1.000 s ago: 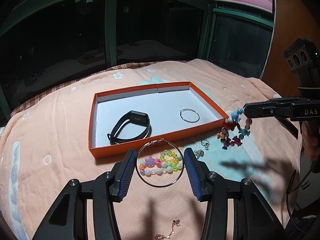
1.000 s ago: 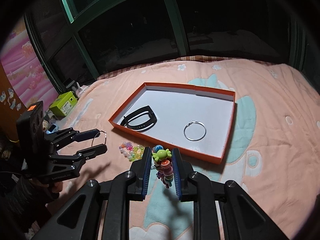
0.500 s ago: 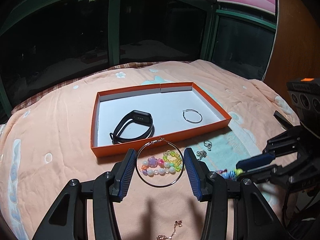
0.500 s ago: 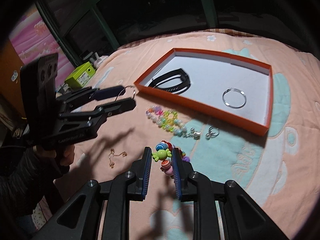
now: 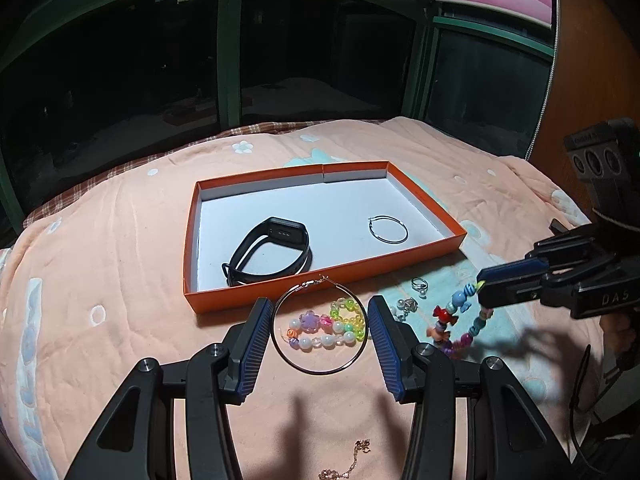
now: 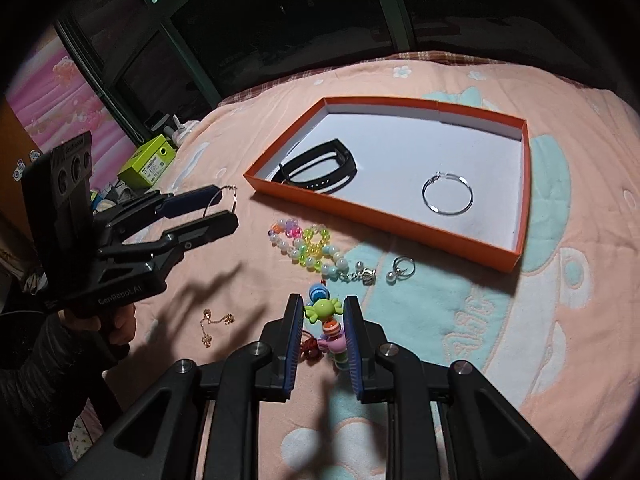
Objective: Organize jewelry
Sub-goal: 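Carry the bracelet over the tray with the right gripper while the left grasps the large silver hoop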
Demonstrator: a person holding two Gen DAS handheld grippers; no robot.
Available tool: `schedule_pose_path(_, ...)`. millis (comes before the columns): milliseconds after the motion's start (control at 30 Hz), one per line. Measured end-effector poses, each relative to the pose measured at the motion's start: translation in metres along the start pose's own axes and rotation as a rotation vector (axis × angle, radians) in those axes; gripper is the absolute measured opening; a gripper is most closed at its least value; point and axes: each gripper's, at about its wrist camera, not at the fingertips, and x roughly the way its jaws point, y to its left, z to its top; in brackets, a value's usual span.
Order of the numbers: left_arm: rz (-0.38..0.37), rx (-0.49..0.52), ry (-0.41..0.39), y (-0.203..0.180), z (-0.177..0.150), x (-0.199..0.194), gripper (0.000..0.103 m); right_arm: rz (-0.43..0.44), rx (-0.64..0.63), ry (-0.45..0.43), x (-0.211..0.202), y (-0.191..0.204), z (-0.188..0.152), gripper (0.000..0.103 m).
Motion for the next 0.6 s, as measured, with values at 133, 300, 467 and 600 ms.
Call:
schedule_pose_path(133,0.001,0.002,-0.002,0.001,0.006,0.004,0.053,-0.004,-0.001,-0.052,-0.014,-0.003,0.016,0.023)
schedule_pose_path(300,-0.001,0.003,-0.005,0.004,0.023,0.016,0.053,-0.023,0.017,-0.119,-0.026,-0.012,0.039,0.023)
schedule_pose_path(467,-0.011,0.01,0.002,0.005,0.048,0.04,0.053,-0.053,0.07,-0.169,-0.025,-0.034,0.059,0.023)
schedule_pose_path(600,-0.033,0.02,0.013,0.001,0.069,0.066,0.053,-0.064,0.121,-0.178,-0.015,-0.054,0.07,0.023)
